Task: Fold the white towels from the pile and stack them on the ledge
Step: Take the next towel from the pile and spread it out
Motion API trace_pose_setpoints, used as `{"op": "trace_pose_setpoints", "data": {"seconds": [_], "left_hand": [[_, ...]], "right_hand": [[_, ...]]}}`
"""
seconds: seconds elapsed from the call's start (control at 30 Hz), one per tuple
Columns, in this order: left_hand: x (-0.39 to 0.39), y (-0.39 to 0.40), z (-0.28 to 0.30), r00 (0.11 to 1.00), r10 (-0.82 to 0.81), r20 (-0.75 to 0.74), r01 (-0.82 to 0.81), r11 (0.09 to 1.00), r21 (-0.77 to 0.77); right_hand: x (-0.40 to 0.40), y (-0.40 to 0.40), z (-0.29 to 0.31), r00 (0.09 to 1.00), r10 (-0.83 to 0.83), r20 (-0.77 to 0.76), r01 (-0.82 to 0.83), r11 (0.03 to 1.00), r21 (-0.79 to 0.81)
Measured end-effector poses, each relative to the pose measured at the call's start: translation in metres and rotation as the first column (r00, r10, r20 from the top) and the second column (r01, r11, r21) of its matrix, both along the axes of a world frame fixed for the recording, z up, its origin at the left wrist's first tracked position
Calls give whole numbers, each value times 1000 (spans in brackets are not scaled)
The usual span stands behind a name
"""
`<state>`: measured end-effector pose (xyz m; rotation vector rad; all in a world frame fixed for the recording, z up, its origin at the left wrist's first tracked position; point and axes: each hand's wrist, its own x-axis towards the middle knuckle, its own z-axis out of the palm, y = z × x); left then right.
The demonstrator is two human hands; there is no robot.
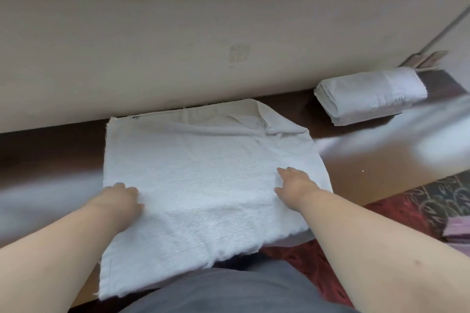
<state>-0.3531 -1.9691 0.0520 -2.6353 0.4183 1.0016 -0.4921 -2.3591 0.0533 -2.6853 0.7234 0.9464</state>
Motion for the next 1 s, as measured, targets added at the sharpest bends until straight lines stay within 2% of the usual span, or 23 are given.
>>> {"op": "trace_pose_setpoints", "data": {"seconds": [0.07, 0.13, 0.23, 0.3, 0.4, 0.47, 0.53, 0.6, 0.7, 0.8, 0.87, 0.9, 0.93, 1.0], "left_hand": [[4, -17, 0, 999, -25, 21, 27, 993, -117], [3, -34, -2, 998, -29, -53, 19, 983, -181], [-6, -51, -12, 981, -51, -185, 29, 992, -123], [-7, -60, -17, 978, -57, -200, 50, 998, -42], [7, -80, -17, 991, -53, -123, 52, 999, -4], [26, -98, -11, 997, -26, -71, 25, 1000, -2], [52, -113, -9, 1000, 21, -15, -21, 1000, -3], [74, -125, -7, 993, 109, 54, -105, 992, -72], [103, -134, -10, 972, 178, 156, -140, 964, -228], [125, -133, -17, 953, 247, 177, -185, 933, -309], [140, -125, -25, 946, 277, 165, -217, 925, -311], [147, -118, -29, 943, 293, 157, -238, 925, -298], [155, -110, -33, 940, 302, 158, -253, 928, -274], [168, -94, -39, 935, 326, 141, -289, 929, -232]], "right_hand": [[15, -1, -2, 1000, 3, 31, -3, 1000, 1], [35, -9, -1, 994, -16, 112, 15, 1000, 9], [75, -34, -4, 963, -42, 266, 41, 999, 11], [104, -54, -9, 949, -9, 315, 24, 999, -44], [145, -79, -15, 964, 151, 220, -113, 978, -175], [170, -98, -15, 969, 187, 159, -162, 974, -160], [192, -120, -10, 975, 106, 194, -94, 993, -70], [207, -144, -5, 960, -66, 272, 58, 998, 39], [223, -179, -7, 933, -213, 291, 205, 977, 57], [230, -196, -17, 904, -314, 291, 310, 949, 61], [229, -196, -24, 837, -336, 431, 346, 936, 56], [228, -192, -26, 810, -265, 523, 286, 957, 42], [227, -187, -30, 814, -138, 565, 152, 988, 24], [225, -175, -36, 896, 139, 423, -170, 985, 37]]}}
